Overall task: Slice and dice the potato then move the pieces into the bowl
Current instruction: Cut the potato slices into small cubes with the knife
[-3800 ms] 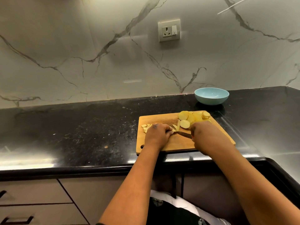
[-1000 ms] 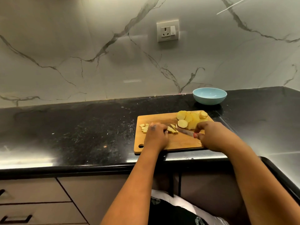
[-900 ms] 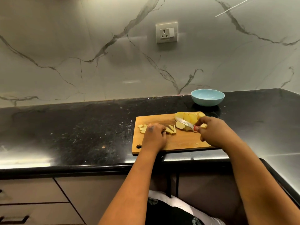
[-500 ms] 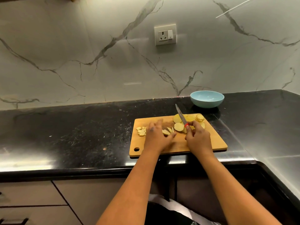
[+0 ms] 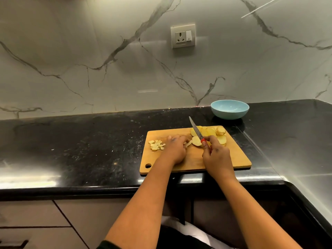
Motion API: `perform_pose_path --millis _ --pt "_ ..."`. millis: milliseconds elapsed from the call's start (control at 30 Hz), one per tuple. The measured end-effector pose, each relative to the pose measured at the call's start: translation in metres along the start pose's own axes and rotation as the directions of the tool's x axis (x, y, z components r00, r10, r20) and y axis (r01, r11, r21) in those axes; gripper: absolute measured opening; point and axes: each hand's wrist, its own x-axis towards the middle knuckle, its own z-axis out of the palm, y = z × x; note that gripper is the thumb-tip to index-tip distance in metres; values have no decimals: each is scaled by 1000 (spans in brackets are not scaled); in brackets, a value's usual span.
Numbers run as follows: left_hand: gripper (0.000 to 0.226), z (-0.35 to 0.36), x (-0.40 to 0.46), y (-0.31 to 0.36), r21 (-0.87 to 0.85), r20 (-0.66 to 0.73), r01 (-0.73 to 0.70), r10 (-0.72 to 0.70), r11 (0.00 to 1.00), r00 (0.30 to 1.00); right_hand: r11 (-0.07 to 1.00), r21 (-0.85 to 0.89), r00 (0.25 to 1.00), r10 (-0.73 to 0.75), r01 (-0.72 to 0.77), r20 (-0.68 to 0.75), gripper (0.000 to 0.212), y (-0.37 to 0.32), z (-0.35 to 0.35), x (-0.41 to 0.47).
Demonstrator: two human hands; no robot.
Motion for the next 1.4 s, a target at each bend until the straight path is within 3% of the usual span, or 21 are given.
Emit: perform_pose_path --millis 167,300,367,500,567,933,1067,1400 --pt "38 -20 0 -19 -129 110 -69 83 989 990 1000 13 1000 1 -1 4 10 1 0 0" --pt "41 -25 -1 -24 -147 85 -99 112 984 990 1000 -2 1000 3 -3 8 13 2 1 0" --pt "42 -20 -2 -20 -80 18 -118 120 990 993 1000 -6 1000 7 -7 14 13 2 1 0" --pt "28 -8 -5 -9 214 -155 -115 150 970 976 1000 -4 1000 10 -10 12 13 3 1 0" --pt "26 -4 -6 -8 250 -207 -98 152 963 966 1000 -3 1000 16 -16 16 14 2 1 0" --pt "23 -6 -11 -15 97 -274 16 11 995 962 999 1 999 35 -35 34 15 2 1 0" --pt "21 -8 -12 -18 45 -286 -7 19 999 958 999 -9 999 34 -33 27 16 3 1 0" --pt "26 -9 -11 -15 129 -250 -37 69 991 966 999 -14 998 53 -53 34 17 1 0 1"
